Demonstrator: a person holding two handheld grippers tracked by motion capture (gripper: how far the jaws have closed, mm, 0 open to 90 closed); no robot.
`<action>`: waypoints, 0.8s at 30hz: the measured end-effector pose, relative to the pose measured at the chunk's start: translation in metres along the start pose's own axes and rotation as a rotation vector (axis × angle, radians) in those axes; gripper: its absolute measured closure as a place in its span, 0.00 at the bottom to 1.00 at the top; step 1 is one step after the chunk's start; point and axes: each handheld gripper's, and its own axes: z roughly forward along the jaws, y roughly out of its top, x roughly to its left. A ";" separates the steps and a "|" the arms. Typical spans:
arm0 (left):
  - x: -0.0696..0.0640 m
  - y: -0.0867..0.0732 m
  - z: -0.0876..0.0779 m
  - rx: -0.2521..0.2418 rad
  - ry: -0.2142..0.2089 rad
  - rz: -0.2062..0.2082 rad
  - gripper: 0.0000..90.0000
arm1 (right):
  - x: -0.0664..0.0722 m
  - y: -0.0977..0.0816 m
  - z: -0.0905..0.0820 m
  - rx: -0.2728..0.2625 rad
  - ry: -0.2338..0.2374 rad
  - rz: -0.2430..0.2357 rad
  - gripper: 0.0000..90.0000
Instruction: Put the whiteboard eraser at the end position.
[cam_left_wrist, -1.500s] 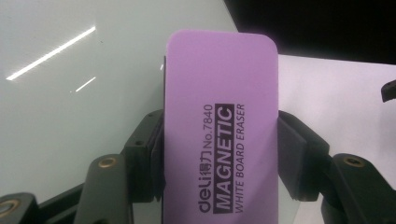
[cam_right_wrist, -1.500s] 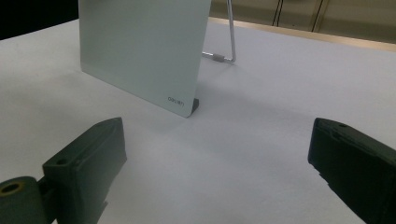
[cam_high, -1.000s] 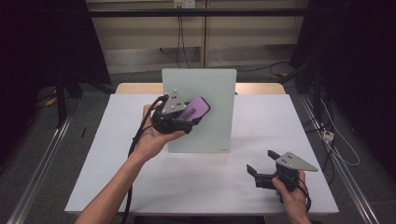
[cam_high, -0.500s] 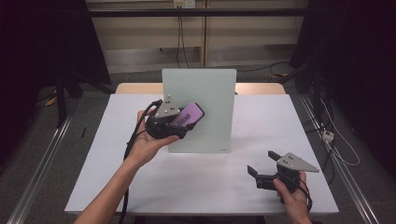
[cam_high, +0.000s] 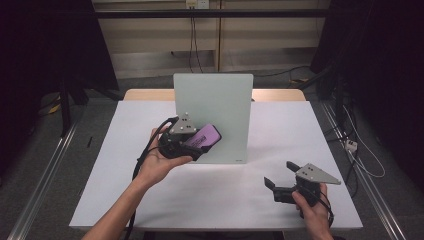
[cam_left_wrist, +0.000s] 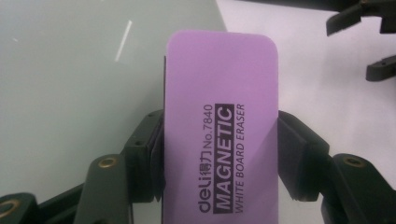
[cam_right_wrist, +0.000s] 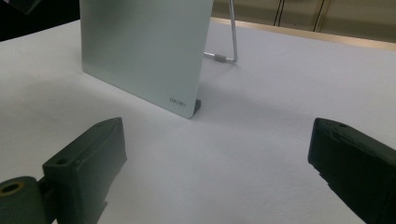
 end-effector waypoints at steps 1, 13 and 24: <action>0.000 -0.001 0.001 0.016 -0.020 -0.005 0.45 | 0.000 0.000 -0.001 -0.001 0.001 -0.004 0.04; -0.016 -0.018 0.025 0.180 -0.150 0.043 0.45 | 0.000 0.000 0.001 0.005 -0.002 -0.003 0.04; -0.036 -0.018 0.058 0.295 -0.219 0.105 0.45 | -0.001 -0.001 0.001 0.006 0.000 -0.001 0.04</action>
